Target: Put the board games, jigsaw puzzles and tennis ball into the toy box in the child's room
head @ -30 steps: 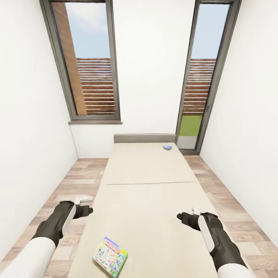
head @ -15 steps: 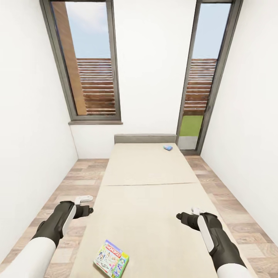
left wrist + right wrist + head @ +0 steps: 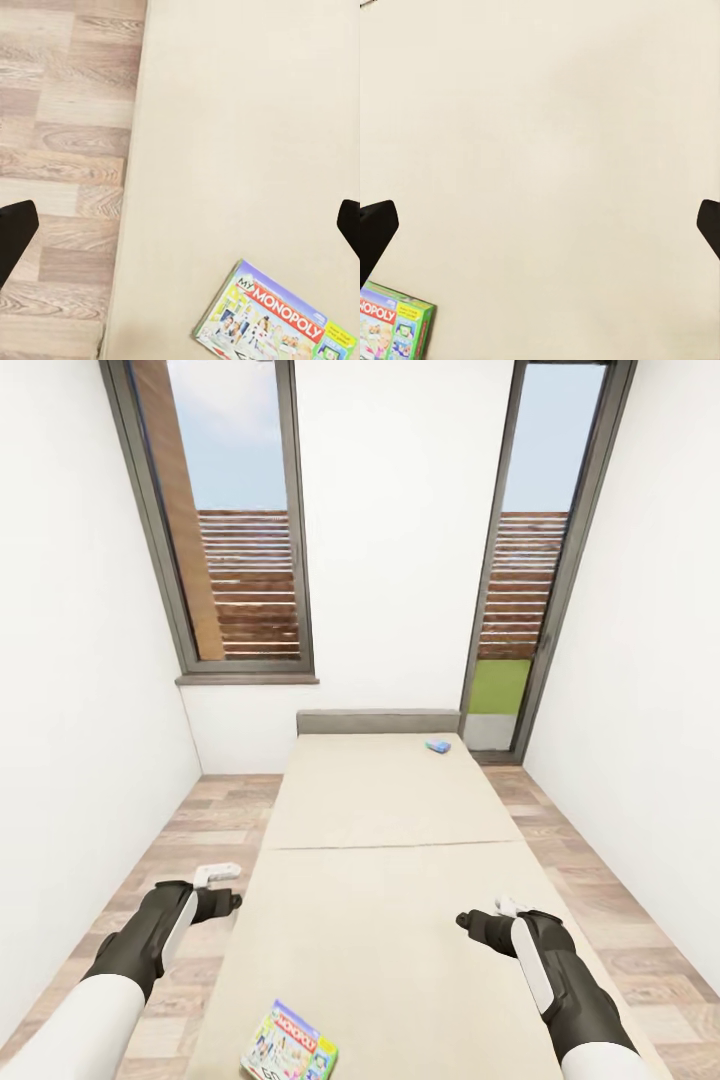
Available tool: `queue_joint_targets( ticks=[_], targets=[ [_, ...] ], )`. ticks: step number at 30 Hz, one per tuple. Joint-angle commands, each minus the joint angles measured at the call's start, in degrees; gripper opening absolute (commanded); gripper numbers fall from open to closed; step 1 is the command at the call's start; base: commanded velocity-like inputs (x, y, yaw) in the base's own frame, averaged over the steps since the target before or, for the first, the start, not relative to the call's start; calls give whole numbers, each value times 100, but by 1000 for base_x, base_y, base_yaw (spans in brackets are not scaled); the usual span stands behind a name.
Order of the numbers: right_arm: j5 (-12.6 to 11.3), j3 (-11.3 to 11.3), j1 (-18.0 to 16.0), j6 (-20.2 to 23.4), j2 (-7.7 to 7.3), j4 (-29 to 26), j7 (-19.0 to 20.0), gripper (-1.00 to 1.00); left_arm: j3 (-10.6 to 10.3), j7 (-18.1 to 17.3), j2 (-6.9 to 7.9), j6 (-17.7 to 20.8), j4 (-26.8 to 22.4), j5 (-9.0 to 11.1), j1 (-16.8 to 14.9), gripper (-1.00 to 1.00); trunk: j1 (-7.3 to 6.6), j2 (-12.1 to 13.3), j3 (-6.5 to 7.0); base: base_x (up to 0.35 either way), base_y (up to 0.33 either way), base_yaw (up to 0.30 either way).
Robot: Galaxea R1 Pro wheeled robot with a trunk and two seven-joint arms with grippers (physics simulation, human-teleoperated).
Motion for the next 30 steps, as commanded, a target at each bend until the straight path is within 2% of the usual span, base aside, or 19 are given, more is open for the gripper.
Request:
queue_joint_targets(
  ticks=[1, 8, 20, 30],
  targets=[
    [-61, -11, -5, 22, 5, -8, -46, 100, 14, -25, -2, 5, -6, 1, -4, 100, 4, -11, -12, 73, 18, 0],
    [-63, -9, -5, 22, -1, -8, -46, 100, 14, -28, -20, -70, 2, 0, 3, 100, 4, -11, -33, 33, 8, 0],
    [-58, -1, -5, 24, -8, -8, -50, 100, 16, 21, -166, -70, 39, -16, 3, 100, 4, -11, -134, 4, 1, 0],
    [-55, -2, -5, 28, -12, -8, -47, 100, 30, 31, -181, -85, 494, -33, -4, 100, 4, -11, -228, 0, 0, -54]
  ],
)
